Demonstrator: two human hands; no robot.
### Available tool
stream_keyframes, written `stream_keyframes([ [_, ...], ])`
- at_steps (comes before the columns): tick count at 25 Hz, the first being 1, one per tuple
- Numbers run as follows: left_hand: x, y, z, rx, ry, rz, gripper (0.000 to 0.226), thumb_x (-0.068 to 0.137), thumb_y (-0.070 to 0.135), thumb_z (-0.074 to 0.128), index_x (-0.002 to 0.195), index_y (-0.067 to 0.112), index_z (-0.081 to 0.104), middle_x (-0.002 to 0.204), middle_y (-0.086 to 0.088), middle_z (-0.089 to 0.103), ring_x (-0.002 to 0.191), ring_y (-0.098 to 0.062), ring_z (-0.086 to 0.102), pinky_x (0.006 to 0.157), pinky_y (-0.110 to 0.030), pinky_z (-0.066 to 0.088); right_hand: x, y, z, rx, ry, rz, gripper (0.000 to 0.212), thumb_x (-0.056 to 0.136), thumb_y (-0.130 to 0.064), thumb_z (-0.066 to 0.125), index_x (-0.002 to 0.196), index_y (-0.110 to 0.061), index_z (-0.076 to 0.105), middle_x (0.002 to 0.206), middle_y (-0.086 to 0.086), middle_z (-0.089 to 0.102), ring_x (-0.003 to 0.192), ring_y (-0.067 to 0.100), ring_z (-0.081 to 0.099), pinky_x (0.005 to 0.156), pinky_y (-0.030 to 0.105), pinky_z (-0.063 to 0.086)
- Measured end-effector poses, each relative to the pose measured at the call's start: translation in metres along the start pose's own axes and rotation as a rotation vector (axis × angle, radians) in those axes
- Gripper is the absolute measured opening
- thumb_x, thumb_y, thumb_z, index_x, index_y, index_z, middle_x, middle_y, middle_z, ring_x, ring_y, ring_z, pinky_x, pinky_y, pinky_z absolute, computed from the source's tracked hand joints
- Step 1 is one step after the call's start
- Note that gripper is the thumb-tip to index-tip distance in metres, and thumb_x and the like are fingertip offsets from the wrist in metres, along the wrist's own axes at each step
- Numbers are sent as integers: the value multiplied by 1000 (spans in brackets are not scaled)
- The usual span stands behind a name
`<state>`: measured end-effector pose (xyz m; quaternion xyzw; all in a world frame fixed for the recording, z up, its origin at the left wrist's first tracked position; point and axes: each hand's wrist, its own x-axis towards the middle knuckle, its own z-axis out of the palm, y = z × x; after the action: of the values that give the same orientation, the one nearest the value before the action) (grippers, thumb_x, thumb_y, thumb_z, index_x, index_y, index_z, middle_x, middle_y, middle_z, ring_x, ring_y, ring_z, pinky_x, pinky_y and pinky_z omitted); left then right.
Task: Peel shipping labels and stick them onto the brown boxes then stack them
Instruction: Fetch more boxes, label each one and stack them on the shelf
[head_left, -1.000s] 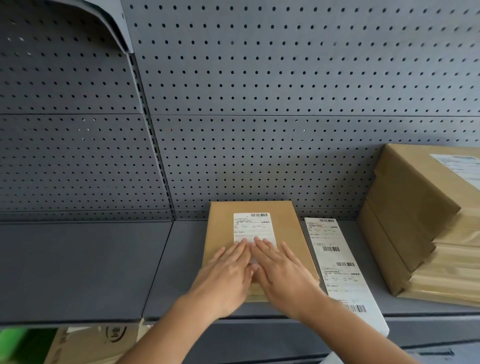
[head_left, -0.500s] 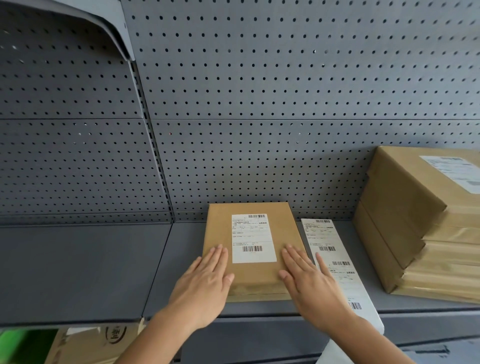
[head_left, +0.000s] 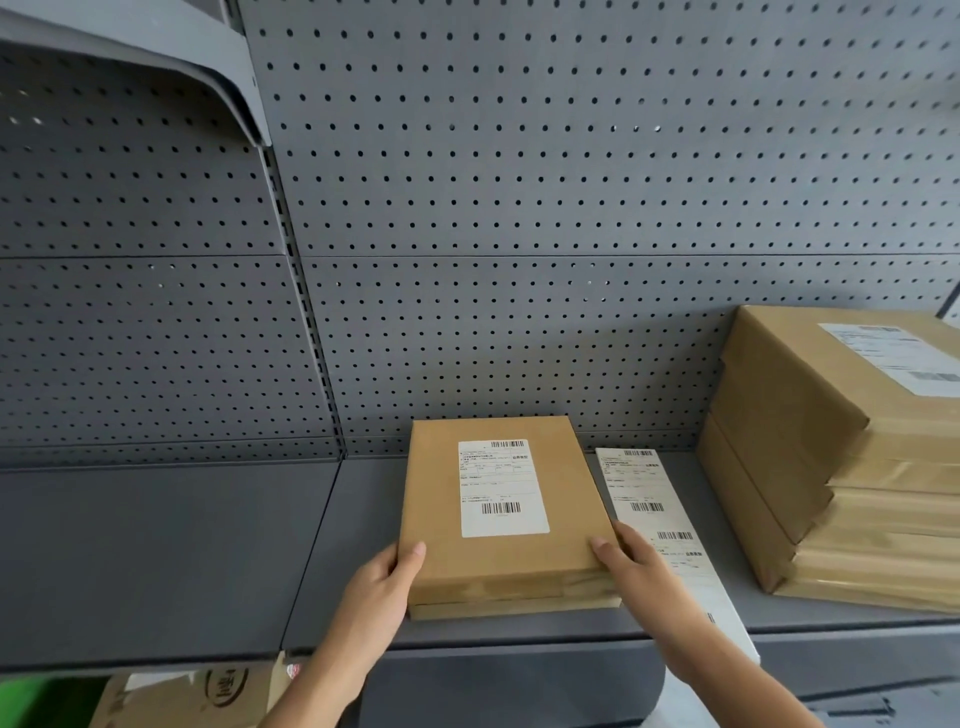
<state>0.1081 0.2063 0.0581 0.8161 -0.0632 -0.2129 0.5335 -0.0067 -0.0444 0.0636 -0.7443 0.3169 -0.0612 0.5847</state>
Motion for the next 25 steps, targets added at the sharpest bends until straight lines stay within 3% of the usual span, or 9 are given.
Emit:
stream_keyframes([
  [3,-2,14,-2,-35,70,73,22,100,50,54,104,39,73,96,30,76,106,-3,67,88,-29,50,-1,-13,-9,41,62,-51,28,102,-24,49,127,-26,62,114,-13,69,109,8,60,95,32,46],
  [7,-12,59,-7,-74,108,186,29,99,52,54,110,34,74,103,23,77,102,1,68,82,-23,48,-12,-53,-32,99,159,-152,26,101,-27,48,121,-36,61,114,-17,67,105,2,59,81,27,44],
  [11,-22,105,-7,-111,116,276,32,97,56,54,108,32,72,104,18,76,101,1,65,78,-21,45,-21,-90,-61,124,256,-233,22,98,-35,52,115,-41,65,107,-17,72,104,9,65,91,39,51],
  [14,-25,134,-1,-115,103,351,40,94,63,51,111,32,69,105,16,72,100,-3,63,78,-23,44,-36,-116,-85,145,316,-313,17,99,-32,53,97,-42,66,96,-19,73,94,3,66,79,27,49],
  [16,-26,151,8,-124,69,404,44,93,67,50,114,33,69,107,17,72,104,-4,63,84,-25,46,-46,-130,-105,148,362,-350,17,100,-30,52,94,-41,64,95,-24,68,90,-5,61,74,21,43],
  [20,-30,188,35,-107,-65,534,60,86,81,46,120,38,71,113,23,75,113,-4,67,106,-38,50,-58,-146,-156,178,466,-363,18,100,-35,51,114,-34,63,105,-18,64,97,0,56,82,29,41],
  [23,-40,224,66,-97,-144,616,46,86,80,45,107,50,73,108,13,78,105,-6,70,103,-40,53,-67,-151,-201,207,560,-390,23,99,-37,50,115,-29,65,109,-13,65,100,5,56,79,27,39],
  [25,-47,247,90,-85,-206,663,35,87,77,45,98,55,70,100,22,77,101,0,69,100,-35,54,-71,-151,-231,203,629,-396,27,98,-39,50,118,-30,66,111,-10,66,104,10,57,80,30,39],
])
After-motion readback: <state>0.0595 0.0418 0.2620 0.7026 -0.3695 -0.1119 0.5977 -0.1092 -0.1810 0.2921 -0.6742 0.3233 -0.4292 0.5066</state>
